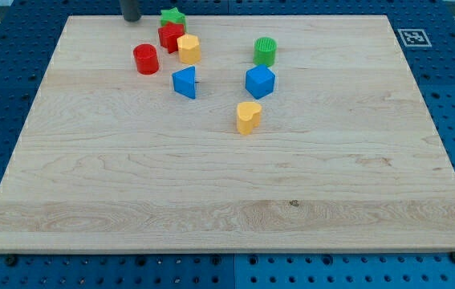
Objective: Slide the green star towards blue triangle
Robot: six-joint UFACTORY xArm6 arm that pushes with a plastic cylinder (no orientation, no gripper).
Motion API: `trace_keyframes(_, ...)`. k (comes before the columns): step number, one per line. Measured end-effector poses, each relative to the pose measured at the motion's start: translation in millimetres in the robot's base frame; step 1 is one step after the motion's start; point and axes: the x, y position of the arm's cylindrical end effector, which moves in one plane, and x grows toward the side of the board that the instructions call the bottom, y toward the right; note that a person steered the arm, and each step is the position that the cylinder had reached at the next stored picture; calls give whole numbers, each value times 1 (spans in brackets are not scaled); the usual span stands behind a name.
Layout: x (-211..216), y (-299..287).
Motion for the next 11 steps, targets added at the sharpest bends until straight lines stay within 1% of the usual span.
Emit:
trace_keyframes(3, 1, 33)
trace_keyframes(5, 15, 70)
trace_keyframes(6, 15, 90)
trace_keyframes(8, 8, 111)
trace_keyframes(10, 9, 178)
trace_keyframes(11, 10, 200)
